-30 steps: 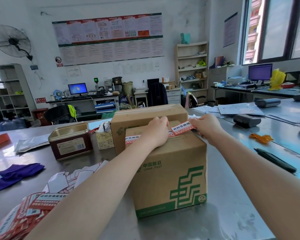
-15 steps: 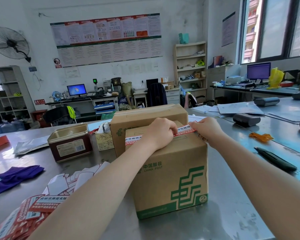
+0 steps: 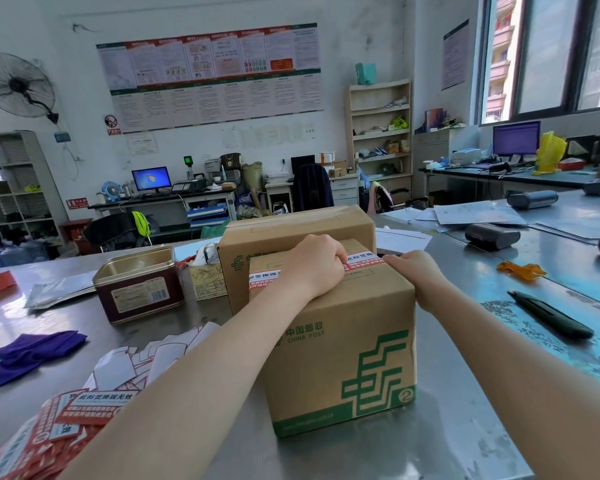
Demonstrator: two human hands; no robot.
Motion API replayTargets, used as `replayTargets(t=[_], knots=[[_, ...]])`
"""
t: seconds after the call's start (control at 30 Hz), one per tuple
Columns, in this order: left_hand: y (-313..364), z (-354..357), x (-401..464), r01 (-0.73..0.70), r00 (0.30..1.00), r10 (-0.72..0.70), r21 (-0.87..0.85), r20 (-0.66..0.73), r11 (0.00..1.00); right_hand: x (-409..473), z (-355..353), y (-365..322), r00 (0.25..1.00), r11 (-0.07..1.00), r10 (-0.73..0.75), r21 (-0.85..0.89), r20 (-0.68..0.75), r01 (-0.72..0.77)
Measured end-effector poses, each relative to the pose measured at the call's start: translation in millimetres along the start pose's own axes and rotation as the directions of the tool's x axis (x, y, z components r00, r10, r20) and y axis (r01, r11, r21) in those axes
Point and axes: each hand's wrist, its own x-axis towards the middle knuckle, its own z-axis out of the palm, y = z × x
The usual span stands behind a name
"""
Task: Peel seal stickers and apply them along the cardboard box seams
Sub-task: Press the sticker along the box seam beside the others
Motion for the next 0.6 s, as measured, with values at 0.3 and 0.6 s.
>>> replayTargets(t=[0.3, 0.6], knots=[[-1, 1, 0, -0.009, 1.0, 0.009, 0.019, 0.001, 1.0, -2, 7, 12, 0.998, 0.989, 0.027, 0.141, 0.057, -0.034], [0, 2, 0, -0.003, 1.0, 0.003, 0.032, -0.003, 0.999, -5, 5, 39, 0.963, 0.974, 0.225, -0.023, 0.149, -0.224]])
